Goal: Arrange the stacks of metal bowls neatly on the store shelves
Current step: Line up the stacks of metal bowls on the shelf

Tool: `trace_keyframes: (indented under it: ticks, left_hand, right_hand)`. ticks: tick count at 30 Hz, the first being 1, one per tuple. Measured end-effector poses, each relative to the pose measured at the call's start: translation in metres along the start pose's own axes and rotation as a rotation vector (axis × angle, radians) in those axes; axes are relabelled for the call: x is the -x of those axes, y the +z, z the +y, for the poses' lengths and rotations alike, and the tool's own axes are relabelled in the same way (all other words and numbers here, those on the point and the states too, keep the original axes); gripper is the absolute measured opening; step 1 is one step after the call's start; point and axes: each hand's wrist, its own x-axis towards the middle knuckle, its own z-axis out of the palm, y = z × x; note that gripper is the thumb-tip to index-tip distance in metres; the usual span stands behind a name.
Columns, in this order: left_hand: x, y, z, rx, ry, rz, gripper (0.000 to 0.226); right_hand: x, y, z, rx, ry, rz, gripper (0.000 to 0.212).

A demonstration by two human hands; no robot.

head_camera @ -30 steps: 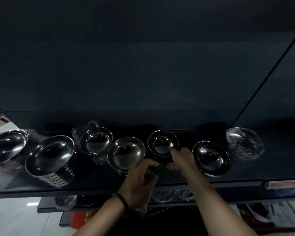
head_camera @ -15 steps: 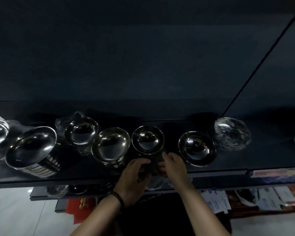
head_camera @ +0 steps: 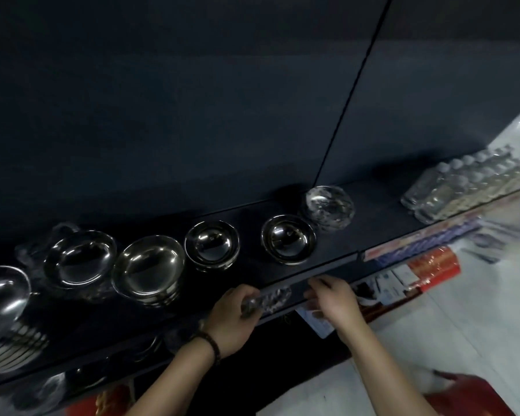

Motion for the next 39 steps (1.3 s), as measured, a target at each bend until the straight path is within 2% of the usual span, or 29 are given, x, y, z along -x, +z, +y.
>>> trace_keyframes:
  ticks: [6,11,14,18,26,29,31,34,39]
  left_hand:
    - [-0.001,0.009,0.018,0.047,0.001,-0.026,0.023]
    - [0.005,0.022,0.012,0.132,-0.104,0.069,0.023]
    - [-0.009,0.036,0.010,0.137,-0.179,0.147,0.036]
    - [-0.043,0.057,0.033,0.228,-0.283,0.241,0.053]
    - [-0.107,0.099,0.073,0.501,-0.353,0.440,0.058]
    - [-0.117,0.102,0.070,0.602,-0.365,0.496,0.069]
    - [-0.116,0.100,0.072,0.620,-0.361,0.508,0.056]
    - [-0.108,0.091,0.071,0.623,-0.336,0.544,0.037]
    - [-0.060,0.070,0.057,0.529,-0.382,0.793,0.011]
  right_hand:
    - [0.003,-0.028,0.000,0.018,-0.047,0.077,0.025]
    - [-0.027,-0.032,-0.006,-0.053,-0.006,0.008,0.022]
    - [-0.061,-0.030,-0.019,0.040,0.008,-0.071,0.034]
    - [-0.105,-0.029,-0.034,0.236,-0.122,-0.108,0.053]
    - [-0.162,-0.034,-0.042,0.299,-0.178,-0.177,0.030]
    - [-0.171,-0.028,-0.045,0.234,-0.188,-0.237,0.030]
    - [-0.177,-0.021,-0.044,0.209,-0.213,-0.246,0.035]
    - [-0.177,-0.012,-0.045,0.088,-0.156,-0.265,0.035]
    - [-0.159,0.013,-0.024,-0.445,0.110,-0.210,0.017]
